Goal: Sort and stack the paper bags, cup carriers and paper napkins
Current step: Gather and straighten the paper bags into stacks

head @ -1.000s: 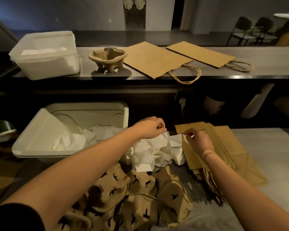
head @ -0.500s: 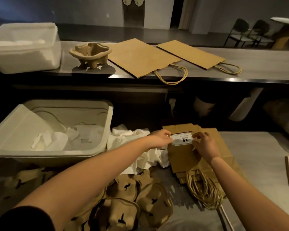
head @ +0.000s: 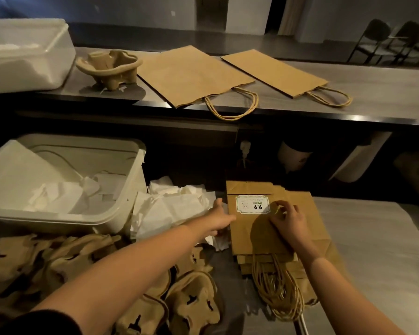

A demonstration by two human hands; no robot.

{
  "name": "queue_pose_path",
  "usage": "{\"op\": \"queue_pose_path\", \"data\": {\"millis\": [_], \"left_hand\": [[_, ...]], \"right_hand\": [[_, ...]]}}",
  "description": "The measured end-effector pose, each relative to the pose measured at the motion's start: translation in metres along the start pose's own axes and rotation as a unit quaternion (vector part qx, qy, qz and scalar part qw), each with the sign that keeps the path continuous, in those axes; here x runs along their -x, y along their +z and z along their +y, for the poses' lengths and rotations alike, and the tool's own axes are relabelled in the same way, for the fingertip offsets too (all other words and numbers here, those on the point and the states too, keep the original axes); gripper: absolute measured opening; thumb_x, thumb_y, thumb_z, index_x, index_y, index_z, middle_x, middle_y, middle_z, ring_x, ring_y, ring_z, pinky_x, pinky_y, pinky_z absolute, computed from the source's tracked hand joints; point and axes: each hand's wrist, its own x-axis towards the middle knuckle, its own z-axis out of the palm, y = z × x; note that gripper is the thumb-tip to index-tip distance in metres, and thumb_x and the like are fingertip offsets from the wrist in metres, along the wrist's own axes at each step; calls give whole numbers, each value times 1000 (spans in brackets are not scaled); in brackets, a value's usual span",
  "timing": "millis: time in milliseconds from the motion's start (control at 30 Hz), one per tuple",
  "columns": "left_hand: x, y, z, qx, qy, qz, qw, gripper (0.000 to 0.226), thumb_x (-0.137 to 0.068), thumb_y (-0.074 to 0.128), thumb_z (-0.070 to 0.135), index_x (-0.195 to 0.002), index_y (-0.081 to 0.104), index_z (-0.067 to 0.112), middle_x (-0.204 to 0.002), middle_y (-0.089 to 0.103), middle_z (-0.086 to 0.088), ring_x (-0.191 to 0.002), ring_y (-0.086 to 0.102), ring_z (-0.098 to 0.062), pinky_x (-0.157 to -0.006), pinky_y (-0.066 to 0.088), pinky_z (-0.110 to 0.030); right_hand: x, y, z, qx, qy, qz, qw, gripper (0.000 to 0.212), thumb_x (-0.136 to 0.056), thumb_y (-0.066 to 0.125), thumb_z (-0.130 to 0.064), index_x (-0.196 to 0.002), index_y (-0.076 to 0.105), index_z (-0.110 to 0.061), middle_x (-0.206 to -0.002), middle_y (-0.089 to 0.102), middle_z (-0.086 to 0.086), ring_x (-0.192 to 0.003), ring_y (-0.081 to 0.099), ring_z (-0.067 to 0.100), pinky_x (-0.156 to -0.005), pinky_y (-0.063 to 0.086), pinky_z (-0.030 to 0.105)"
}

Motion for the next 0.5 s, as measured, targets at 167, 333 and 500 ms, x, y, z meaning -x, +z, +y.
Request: {"op": "queue_pose_path", "data": {"millis": [167,333,500], "left_hand": [[-8,0,-1,68,-46,-52,995,64,-96,52,25,-149,16,20,-153,27,-9,-139,30,-28,-105,38,-38],[-10,8,6,115,-52,-74,989,64,-93,56,16,-148,22,18,-153,27,-7,-141,26,-28,-109,31,-44],[-17,9,5,84,-70,-67,992,66,-87,63,19,-143,29,19,-148,36,-8,-136,34,-30,-105,39,-49]], "right_hand": [[-9,-4,3,27,52,18,998,65,-86,61,-45,-139,39,-15,-139,38,16,-129,33,35,-105,32,45],[-21,-5,2,-90,129,-28,987,72,-82,67,-43,-141,38,-13,-139,41,17,-121,46,35,-98,44,48],[-18,-3,-3,-174,155,-41,972,61,-84,68,-32,-135,43,-9,-129,53,16,-102,56,29,-65,50,33]]}}
